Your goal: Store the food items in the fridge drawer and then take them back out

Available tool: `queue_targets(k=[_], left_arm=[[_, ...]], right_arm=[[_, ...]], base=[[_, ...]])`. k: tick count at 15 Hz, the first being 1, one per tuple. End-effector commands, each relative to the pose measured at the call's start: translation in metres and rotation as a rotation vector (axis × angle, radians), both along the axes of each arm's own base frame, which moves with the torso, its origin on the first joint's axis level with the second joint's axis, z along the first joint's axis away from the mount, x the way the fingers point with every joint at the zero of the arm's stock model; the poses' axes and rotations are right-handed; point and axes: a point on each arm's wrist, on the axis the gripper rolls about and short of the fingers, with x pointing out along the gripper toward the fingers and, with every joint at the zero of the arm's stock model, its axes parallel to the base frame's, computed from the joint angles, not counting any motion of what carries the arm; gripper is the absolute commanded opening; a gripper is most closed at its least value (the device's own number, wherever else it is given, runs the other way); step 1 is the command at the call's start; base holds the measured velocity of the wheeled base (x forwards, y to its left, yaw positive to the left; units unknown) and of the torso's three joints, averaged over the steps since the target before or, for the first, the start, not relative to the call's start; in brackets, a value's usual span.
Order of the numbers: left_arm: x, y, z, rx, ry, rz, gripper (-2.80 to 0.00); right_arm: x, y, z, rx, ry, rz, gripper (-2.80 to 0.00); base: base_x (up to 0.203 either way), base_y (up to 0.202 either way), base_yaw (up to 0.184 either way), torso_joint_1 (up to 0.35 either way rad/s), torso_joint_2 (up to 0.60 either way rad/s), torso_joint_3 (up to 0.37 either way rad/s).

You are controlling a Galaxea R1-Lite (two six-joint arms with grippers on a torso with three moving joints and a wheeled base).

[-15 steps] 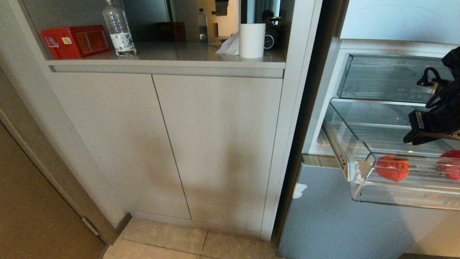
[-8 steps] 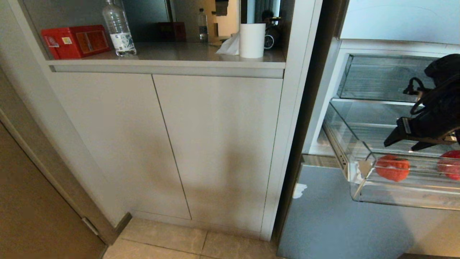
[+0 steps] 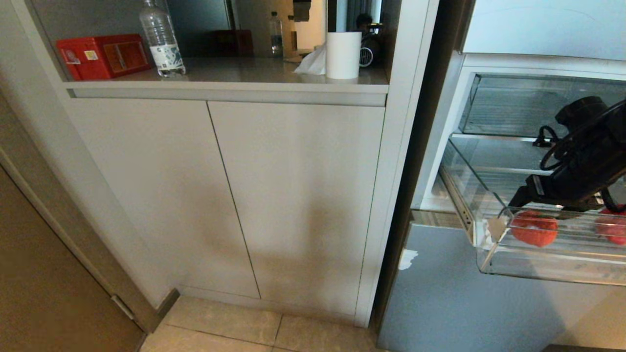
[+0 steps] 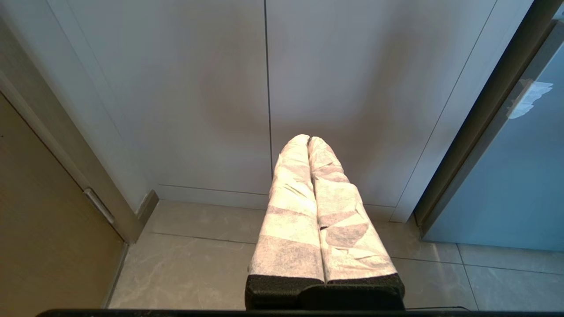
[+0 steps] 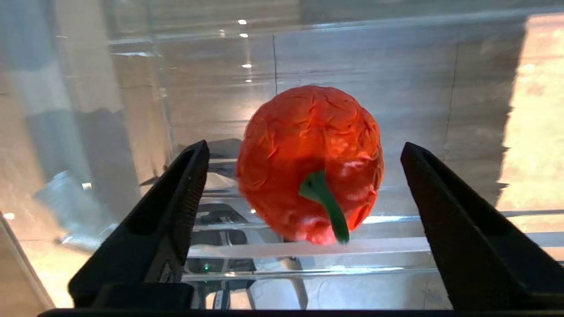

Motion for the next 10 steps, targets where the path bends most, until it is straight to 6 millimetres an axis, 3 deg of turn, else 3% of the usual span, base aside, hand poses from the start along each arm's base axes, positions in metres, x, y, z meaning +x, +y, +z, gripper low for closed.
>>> queue_targets(k=[1, 10], left_arm=[[0.0, 0.0, 0.0, 0.0, 0.0, 0.001, -2.8], [0.0, 0.0, 0.0, 0.0, 0.0, 0.001, -2.8]], right_arm=[[0.003, -0.001, -0.011, 0.008, 0.039, -0.007, 0.0], [0.007, -0.002, -0.029, 0.015, 0.103, -0.016, 0.0]], base=[[0.0, 0.0, 0.0, 0.0, 0.0, 0.0], [0.0, 0.0, 0.0, 0.0, 0.0, 0.0]])
